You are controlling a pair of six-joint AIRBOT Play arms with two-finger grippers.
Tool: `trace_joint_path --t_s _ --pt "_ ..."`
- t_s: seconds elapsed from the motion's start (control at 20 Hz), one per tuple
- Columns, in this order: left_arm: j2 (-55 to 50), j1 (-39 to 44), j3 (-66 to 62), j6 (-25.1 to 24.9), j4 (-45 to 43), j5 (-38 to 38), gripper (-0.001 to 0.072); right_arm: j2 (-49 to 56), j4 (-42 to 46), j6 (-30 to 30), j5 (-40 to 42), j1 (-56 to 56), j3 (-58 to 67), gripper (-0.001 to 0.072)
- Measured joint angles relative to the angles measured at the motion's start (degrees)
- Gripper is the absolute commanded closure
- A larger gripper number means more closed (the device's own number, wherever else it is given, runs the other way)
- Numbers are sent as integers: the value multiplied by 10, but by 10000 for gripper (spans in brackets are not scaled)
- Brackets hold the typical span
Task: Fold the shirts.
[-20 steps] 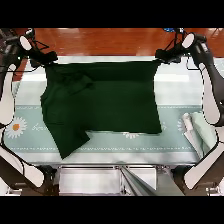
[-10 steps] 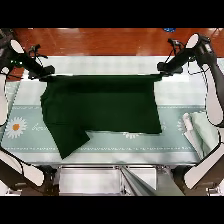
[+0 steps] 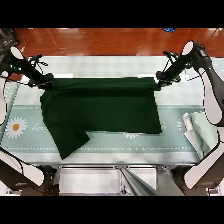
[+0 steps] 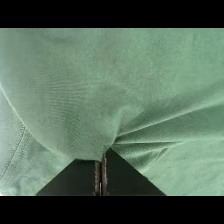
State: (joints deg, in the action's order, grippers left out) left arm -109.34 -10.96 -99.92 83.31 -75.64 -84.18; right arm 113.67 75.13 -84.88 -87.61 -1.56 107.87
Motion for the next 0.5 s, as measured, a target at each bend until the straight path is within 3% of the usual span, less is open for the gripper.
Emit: trace_joint_path --t_s 0.15,0.2,0.25,0.5 --pt "-4 0 1 -2 1 -2 684 1 0 0 -7 0 -1 658" --pt "-5 0 1 -2 1 -3 523 2 -1 0 -8 0 -1 479" --pt "-5 0 1 1 2 -5 200 4 -1 0 -8 0 -1 288" --pt "9 -5 21 12 2 -30 198 -5 -12 -3 -27 -7 -2 299"
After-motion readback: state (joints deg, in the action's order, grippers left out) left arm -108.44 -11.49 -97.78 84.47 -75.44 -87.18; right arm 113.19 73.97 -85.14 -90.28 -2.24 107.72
